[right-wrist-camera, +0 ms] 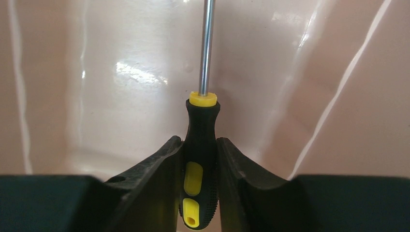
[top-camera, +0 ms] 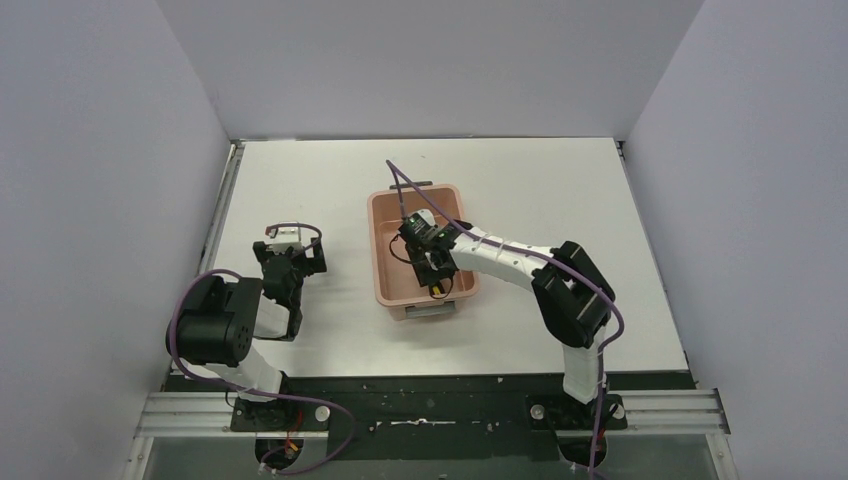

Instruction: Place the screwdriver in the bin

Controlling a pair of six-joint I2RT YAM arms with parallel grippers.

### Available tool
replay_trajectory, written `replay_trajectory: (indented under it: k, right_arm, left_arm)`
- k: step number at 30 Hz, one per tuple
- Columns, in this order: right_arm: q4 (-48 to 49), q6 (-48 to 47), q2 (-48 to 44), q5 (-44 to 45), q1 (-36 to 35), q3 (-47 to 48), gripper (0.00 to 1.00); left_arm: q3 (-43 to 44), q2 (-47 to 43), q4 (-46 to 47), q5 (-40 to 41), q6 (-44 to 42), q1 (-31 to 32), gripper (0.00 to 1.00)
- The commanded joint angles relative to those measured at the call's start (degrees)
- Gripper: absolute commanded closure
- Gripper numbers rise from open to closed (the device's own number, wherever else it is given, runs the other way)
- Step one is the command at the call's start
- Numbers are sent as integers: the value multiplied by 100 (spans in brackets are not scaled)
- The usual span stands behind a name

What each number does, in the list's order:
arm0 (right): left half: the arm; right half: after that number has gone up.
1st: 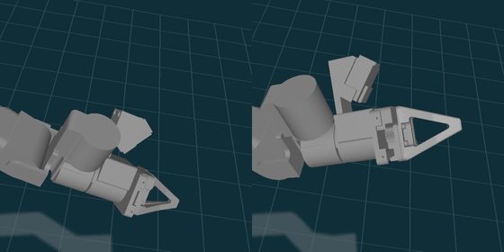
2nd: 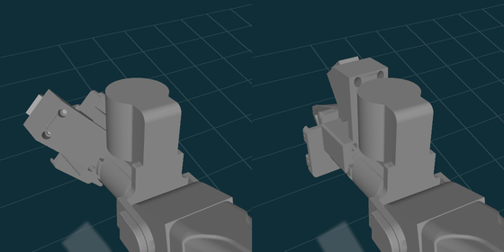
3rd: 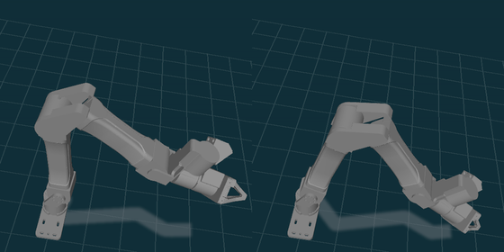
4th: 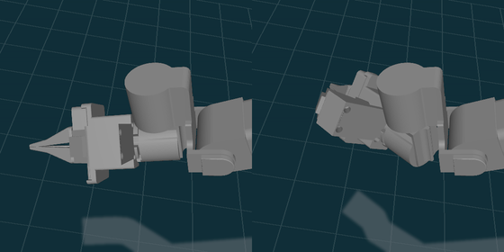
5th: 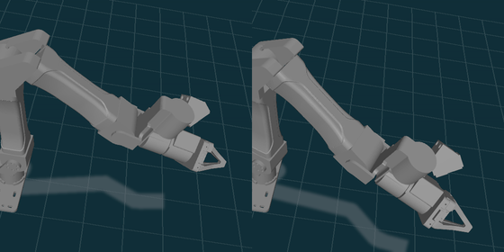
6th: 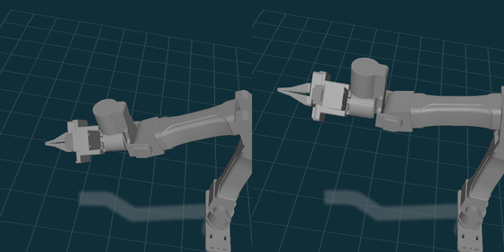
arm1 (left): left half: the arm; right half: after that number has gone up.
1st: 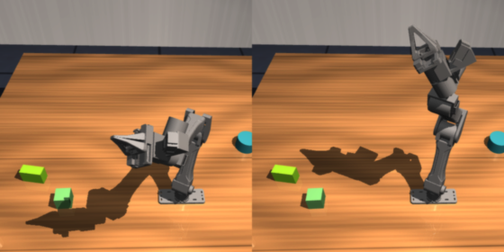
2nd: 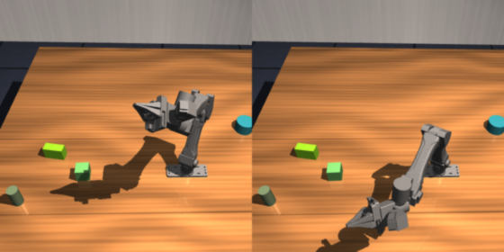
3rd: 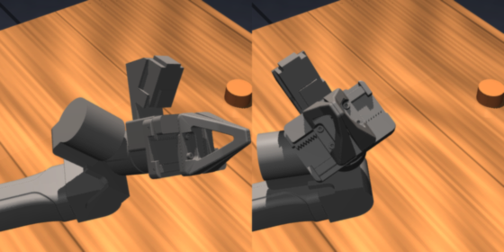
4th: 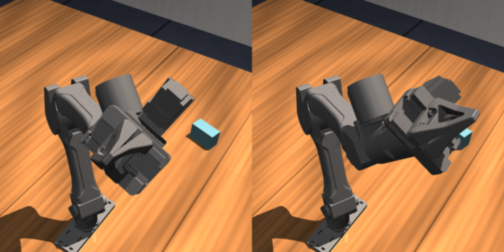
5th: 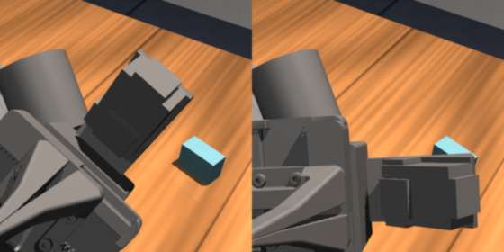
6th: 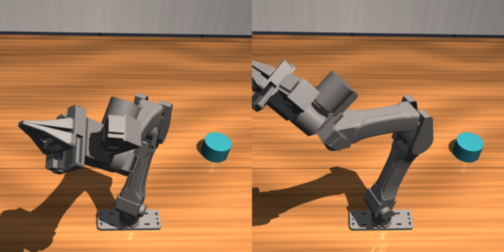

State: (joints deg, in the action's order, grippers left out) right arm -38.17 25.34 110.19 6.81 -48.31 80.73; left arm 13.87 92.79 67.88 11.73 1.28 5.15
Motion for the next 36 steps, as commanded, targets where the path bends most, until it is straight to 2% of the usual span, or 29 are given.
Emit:
replay_trajectory:
  k: [1, 3, 11, 12, 13, 14, 15, 18, 23, 28, 32, 36]
  right_arm:
    - [341, 111, -91, 229, 108, 44, 58]
    - [226, 70, -188, 315, 112, 181, 53]
    - [-100, -440, -994, 495, 111, 1026, 46]
    - [-98, -521, -1131, 508, 117, 1105, 42]
    - [-98, -616, -1319, 534, 142, 1177, 34]
    - [-70, -720, -1468, 559, 170, 1203, 15]
    - [1, -817, -1651, 633, 219, 1200, 2]
    - [345, -946, -2207, 707, 539, 938, 0]
    - [1130, -1210, -3187, 812, 1389, -180, 0]
    - [2038, -1300, -3951, 936, 2388, -1889, 0]
    - [3150, -1310, -4521, 909, 3250, -3373, 0]
    - [4393, -1234, -5015, 868, 3698, -4692, 0]
  left_arm:
    - [63, -60, 150, -53, 26, -31, 3]
    - [63, -59, 147, -53, 24, -36, 3]
    - [63, -57, 152, -51, 27, -31, 3]
    - [63, -58, 149, -51, 24, -31, 3]
    - [63, -59, 150, -51, 25, -37, 3]
    - [63, -56, 147, -55, 30, -32, 3]
    - [63, -58, 147, -55, 28, -31, 3]
    - [63, -60, 147, -54, 30, -31, 3]
    - [63, -53, 147, -50, 25, -31, 3]
    - [63, -59, 147, -53, 25, -33, 3]
    - [63, -60, 154, -55, 25, -31, 3]
    - [63, -55, 149, -48, 23, -31, 3]
